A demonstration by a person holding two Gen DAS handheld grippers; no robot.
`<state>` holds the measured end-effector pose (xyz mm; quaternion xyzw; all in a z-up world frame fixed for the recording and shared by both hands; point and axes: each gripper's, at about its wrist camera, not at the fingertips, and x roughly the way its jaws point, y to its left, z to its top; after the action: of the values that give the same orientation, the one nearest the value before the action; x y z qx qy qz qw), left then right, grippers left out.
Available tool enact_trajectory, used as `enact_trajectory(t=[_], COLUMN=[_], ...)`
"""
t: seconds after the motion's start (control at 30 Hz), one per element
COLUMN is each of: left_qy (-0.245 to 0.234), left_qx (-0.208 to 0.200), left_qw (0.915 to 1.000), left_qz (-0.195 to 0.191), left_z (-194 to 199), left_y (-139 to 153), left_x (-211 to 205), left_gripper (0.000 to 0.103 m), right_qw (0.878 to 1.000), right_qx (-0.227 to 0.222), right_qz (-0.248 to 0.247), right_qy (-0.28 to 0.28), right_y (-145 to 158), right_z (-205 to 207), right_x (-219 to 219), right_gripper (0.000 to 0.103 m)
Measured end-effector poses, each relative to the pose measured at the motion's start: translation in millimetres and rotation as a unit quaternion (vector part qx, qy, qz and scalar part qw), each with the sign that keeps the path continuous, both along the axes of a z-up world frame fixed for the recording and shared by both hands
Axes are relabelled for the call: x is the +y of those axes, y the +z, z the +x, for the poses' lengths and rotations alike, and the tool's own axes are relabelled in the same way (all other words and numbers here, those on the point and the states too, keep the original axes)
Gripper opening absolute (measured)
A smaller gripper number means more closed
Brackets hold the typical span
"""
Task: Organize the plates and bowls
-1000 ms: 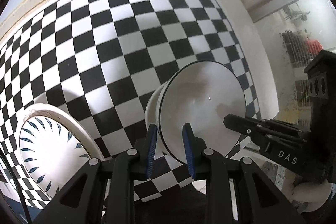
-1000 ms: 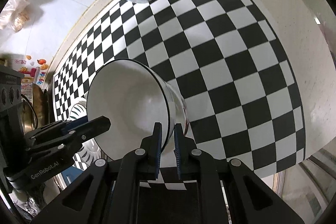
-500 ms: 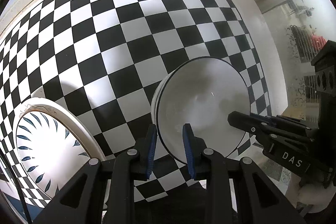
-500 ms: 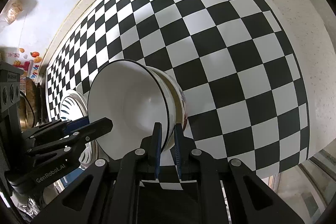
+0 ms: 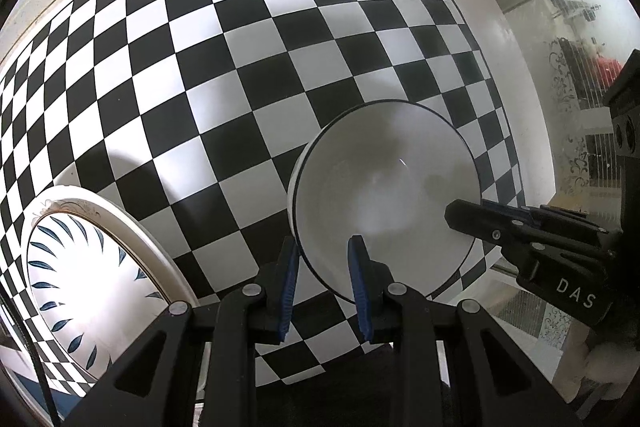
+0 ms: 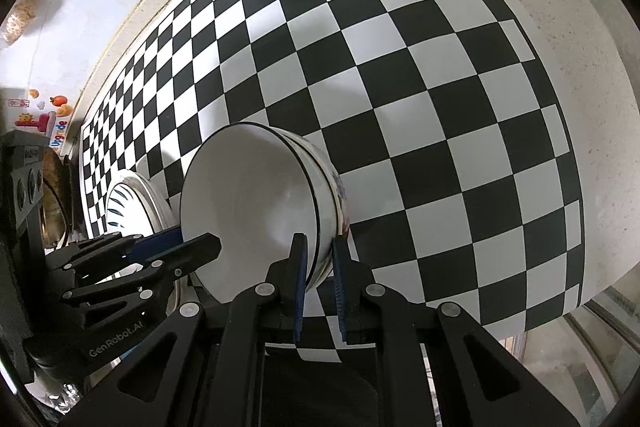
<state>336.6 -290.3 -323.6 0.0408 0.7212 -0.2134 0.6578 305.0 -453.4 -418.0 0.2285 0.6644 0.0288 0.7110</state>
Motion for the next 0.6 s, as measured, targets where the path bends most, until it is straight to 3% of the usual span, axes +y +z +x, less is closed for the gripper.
enact_trajectory(t=[0.27,0.47,0.6], left_qy=[0.008,0.053,0.092], left_qx=[0.004,-0.025,-0.032], left_qw=[0.9999,0.9977,0.9943], left_qz=[-0.014,-0.034,-0.043], left_z=[6,46,99], left_y=[15,52,61], left_x=[9,22,23], left_gripper=[0.023,0.024,0.025], right_qw=[1.0,0.999,0.998], right_qx=[0.008,-0.029,-0.059], right_qz=[0.015,0.016,0.024], right_qy=[0.0,-0.013,-0.025], right_y=[4,40,61], right_z=[1,21,61], right_x=[-7,-30,-48], right_gripper=[0.014,0.015,0.035])
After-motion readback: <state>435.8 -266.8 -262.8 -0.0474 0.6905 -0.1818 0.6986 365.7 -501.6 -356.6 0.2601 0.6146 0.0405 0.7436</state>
